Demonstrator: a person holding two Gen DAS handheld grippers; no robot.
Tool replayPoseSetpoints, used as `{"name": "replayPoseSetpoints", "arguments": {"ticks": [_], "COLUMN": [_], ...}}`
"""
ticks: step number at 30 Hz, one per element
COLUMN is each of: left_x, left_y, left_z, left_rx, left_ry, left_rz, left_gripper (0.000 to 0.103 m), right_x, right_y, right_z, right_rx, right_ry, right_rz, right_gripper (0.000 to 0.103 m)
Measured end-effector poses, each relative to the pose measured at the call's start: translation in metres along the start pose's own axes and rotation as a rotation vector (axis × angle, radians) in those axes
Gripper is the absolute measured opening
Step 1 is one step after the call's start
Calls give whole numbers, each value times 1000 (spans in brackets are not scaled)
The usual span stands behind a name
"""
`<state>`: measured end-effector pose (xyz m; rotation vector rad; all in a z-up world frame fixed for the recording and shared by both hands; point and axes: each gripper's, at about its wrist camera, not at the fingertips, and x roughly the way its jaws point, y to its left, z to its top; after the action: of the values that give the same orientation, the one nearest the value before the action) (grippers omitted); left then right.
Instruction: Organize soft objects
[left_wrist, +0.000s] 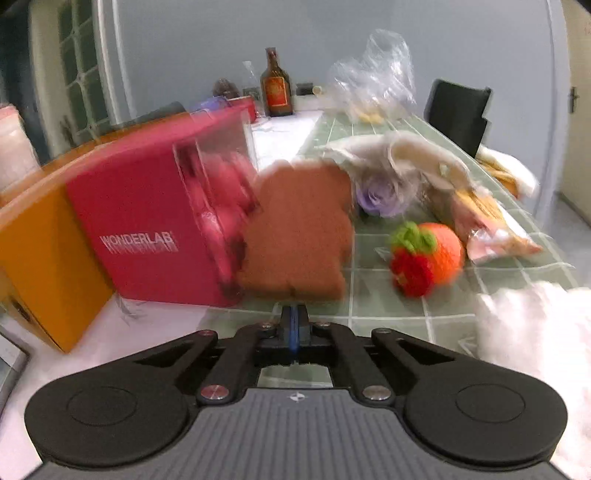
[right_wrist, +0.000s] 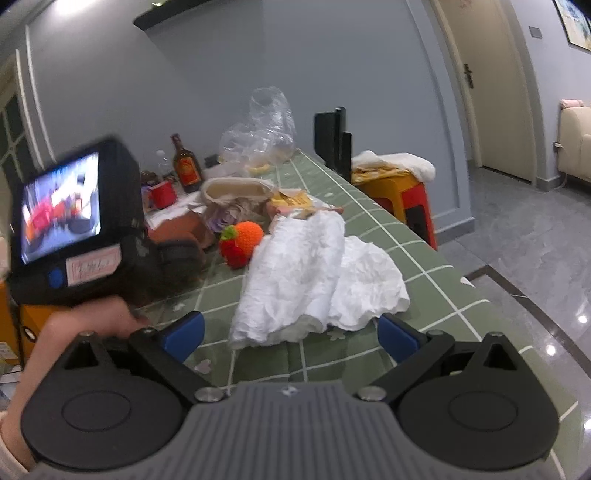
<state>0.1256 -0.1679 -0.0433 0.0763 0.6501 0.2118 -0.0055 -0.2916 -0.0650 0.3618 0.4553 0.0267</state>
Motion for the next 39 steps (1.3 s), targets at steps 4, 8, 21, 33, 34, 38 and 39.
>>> {"name": "replayPoseSetpoints", "arguments": {"ticks": [4, 8, 21, 33, 34, 38, 39], "left_x": [-33, -62, -55, -47, -48, -47, -48], "left_y": [5, 33, 118, 132, 133, 136, 136], "left_z": [-7, -18, -51, -55, -56, -55, -55], "left_rx": [77, 56, -7, -34, -40, -56, -58], "left_ry": [-166, -208, -85, -31, -31, -30, -30], "left_rz": [48, -30, -241, -387, -394, -412, -415], "left_gripper": [3, 9, 37, 58, 59, 61, 61], "right_x": [-9, -21, 23, 146, 150, 158, 156], "right_y": [-9, -18, 76, 117, 119, 136, 140], "right_z": [4, 20, 82, 95, 92, 81, 78], "right_rx": [11, 134, -257, -315, -330, -438, -458], "right_ry": [-20, -92, 29, 352, 363, 368, 365], "right_rz": [-37, 13, 30, 46, 48, 38, 46], "right_gripper": [99, 99, 99, 85, 87, 98, 98]}}
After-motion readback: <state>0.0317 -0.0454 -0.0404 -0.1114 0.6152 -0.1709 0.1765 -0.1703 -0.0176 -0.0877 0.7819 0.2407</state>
